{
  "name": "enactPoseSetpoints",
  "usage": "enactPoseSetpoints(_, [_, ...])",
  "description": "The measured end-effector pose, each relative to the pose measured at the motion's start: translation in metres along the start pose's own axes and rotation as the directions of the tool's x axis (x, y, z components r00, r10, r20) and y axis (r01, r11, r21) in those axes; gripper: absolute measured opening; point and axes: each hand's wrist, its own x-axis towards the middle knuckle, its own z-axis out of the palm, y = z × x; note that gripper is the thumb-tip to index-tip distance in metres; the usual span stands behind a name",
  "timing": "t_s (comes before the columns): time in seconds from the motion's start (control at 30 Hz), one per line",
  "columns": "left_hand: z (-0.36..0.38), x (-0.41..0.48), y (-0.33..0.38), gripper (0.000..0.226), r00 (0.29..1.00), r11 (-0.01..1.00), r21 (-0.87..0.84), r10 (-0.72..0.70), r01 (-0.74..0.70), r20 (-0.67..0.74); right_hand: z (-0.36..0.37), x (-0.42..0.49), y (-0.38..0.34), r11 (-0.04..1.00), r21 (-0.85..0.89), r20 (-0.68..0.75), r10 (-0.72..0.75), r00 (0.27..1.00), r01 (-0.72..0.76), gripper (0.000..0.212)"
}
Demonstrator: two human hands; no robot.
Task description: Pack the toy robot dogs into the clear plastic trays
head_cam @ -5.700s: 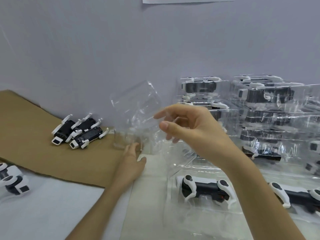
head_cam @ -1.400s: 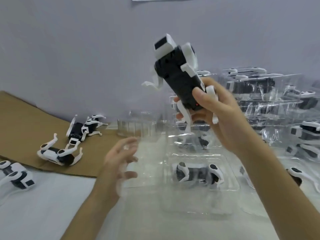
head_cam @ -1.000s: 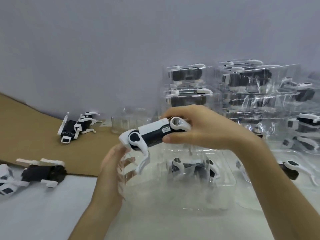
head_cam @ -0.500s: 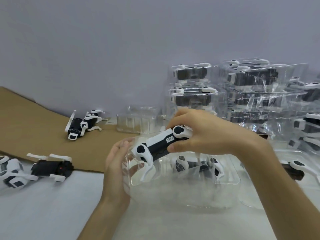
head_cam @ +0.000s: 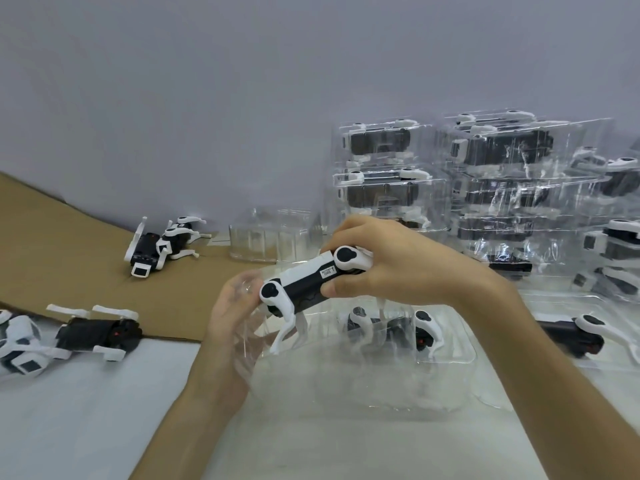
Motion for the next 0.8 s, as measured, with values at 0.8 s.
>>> enactPoseSetpoints(0.8, [-0.012, 0.005, 0.004, 0.04, 0.944, 0.947, 0.031, 0.321, -0.32, -0.072, -0.004, -0.003, 0.043, 0.842, 0.442, 0.265, 0.208, 0.942, -0.31, 0.096])
